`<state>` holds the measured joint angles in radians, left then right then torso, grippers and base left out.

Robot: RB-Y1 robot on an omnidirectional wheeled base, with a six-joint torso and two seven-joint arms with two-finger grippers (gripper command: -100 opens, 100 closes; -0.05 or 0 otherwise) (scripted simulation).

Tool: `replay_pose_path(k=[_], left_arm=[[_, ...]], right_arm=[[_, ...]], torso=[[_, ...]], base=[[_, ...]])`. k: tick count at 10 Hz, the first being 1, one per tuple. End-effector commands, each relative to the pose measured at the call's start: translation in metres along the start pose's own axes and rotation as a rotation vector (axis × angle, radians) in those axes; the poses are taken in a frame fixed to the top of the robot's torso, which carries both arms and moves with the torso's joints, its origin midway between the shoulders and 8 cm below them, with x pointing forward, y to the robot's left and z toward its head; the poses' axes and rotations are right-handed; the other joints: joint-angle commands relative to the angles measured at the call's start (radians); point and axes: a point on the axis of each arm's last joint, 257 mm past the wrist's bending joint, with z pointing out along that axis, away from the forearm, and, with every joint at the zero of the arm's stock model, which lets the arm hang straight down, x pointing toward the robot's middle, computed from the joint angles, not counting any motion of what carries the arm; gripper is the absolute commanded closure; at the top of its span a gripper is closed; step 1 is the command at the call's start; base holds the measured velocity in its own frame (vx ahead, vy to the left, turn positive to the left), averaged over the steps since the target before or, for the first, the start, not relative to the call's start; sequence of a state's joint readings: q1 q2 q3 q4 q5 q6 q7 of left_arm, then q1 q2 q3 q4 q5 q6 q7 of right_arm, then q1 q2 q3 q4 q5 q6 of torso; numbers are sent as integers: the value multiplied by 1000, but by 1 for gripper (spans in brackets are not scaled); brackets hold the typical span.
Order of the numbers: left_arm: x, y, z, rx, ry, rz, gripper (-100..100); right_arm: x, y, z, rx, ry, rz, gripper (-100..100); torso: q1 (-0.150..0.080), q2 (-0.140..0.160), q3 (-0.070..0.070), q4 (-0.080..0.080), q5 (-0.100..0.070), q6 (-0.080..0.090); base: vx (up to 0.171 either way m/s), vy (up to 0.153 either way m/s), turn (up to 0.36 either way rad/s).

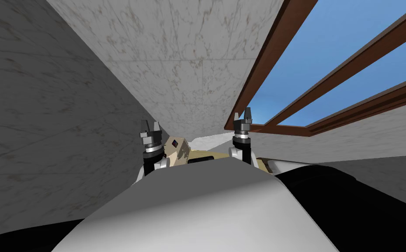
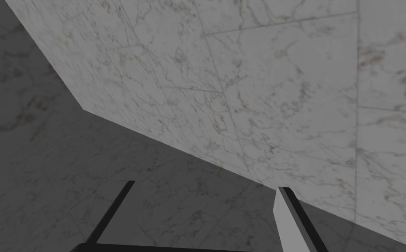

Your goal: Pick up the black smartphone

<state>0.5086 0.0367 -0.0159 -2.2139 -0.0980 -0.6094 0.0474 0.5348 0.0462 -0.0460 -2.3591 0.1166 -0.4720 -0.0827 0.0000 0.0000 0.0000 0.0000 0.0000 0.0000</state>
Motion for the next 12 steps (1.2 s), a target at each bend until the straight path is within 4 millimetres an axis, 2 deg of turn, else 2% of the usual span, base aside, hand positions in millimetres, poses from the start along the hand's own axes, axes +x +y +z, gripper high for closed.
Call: replay_pose_path(k=[1, 5, 6, 7, 8, 9, 10, 11, 12], left_arm=[[0, 14, -4, -50, 22, 2, -100], [-6, 64, -23, -223, 40, -5, -100], [-6, 65, -23, -228, 40, -5, -100], [-9, 80, -30, -281, 43, -9, -100], [-9, 82, -31, -290, 43, -8, -100], [-11, 99, -40, -349, 45, -12, -100], [-11, 101, -41, -357, 45, -12, -100], [-13, 118, -51, -420, 48, -16, -100], [-13, 120, -52, -429, 48, -16, -100]], right_arm=[[0, 0, 0, 0, 0, 0, 0], [0, 0, 0, 0, 0, 0, 0], [0, 0, 0, 0, 0, 0, 0], [0, 0, 0, 0, 0, 0, 0], [0, 0, 0, 0, 0, 0, 0], [0, 0, 0, 0, 0, 0, 0], [0, 0, 0, 0, 0, 0, 0], [0, 0, 0, 0, 0, 0, 0], [0, 0, 0, 0, 0, 0, 0]], torso=[[0, 0, 0, 0, 0, 0], [0, 2, 1, 1, 0, 0], [0, 3, 2, 1, 0, 0], [0, 2, 1, 1, 0, 0], [0, 2, 1, 0, 0, 0], [0, 1, 1, 0, 0, 0], [0, 1, 1, 0, 0, 0], [0, 1, 1, 0, 0, 0], [0, 2, 1, 0, 0, 0]], base=[[-16, -3, -82], [-35, -1, -98], [-28, -1, -22], [-26, -11, -71], [-19, -5, -39], [-23, -7, -91], [-20, -2, -44], [-24, -7, -85], [-21, -5, -48]])
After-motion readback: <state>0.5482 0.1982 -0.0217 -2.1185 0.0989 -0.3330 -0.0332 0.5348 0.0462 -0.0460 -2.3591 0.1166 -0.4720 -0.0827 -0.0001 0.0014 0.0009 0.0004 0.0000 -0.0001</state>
